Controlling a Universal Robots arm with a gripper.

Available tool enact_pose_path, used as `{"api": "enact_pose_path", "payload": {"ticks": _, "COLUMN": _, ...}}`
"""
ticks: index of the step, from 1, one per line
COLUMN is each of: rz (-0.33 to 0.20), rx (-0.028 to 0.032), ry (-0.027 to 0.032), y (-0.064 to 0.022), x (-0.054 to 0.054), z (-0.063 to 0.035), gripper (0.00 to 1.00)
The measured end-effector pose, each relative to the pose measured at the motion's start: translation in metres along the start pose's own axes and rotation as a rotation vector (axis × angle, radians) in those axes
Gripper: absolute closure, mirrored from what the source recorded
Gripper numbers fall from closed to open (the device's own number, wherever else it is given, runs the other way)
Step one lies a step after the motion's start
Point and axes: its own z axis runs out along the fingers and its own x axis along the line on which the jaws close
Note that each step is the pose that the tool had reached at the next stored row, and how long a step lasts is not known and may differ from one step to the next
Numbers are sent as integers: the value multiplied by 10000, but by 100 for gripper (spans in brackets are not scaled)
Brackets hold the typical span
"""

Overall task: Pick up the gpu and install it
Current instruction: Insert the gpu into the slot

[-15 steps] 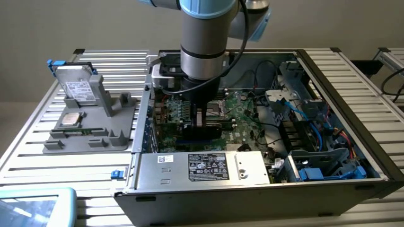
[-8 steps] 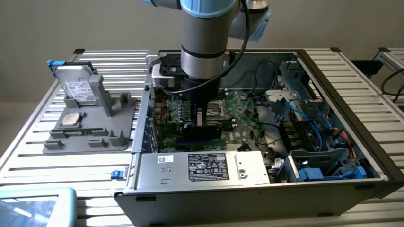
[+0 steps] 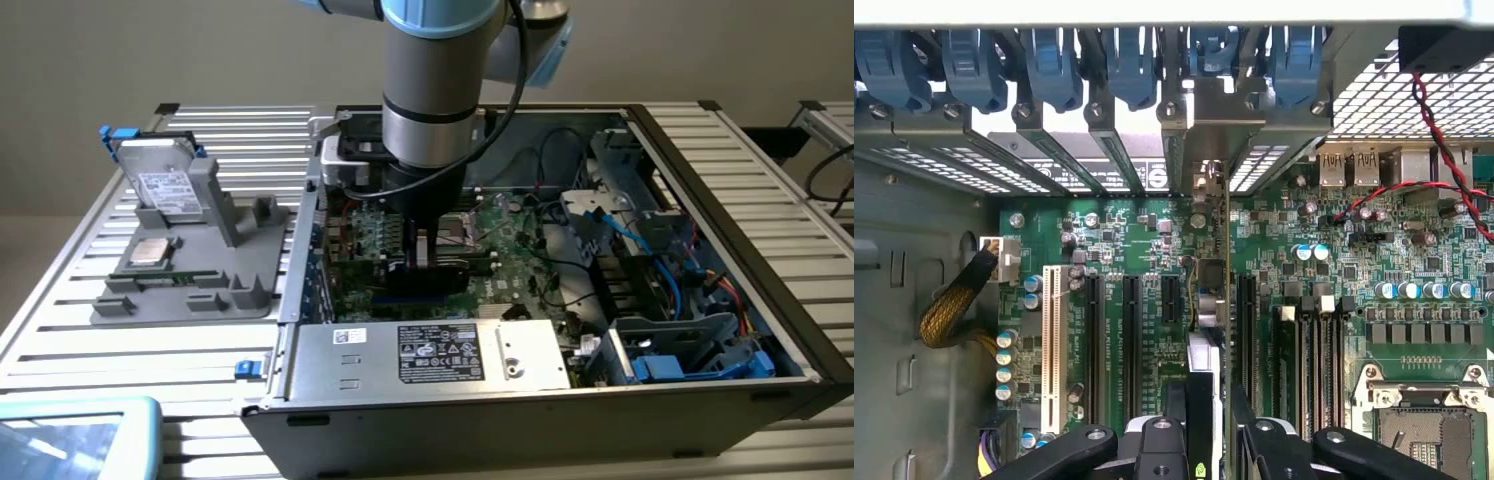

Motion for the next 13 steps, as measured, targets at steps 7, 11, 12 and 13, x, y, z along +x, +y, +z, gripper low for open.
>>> {"api": "enact_pose_path", "payload": {"ticks": 7, "rz": -30, "rx": -1, "ry": 0, "y": 0, "x": 6, "z": 0, "gripper": 73}}
{"api": "enact_pose_path", "payload": {"ticks": 11, "rz": -61, "rx": -1, "ry": 2, "y": 0, "x": 7, "z": 0, "gripper": 73}}
{"api": "enact_pose_path", "payload": {"ticks": 12, "rz": -66, "rx": -1, "ry": 3, "y": 0, "x": 7, "z": 0, "gripper": 73}}
{"api": "enact_pose_path", "payload": {"ticks": 13, "rz": -74, "rx": -1, "ry": 3, "y": 0, "x": 7, "z": 0, "gripper": 73}}
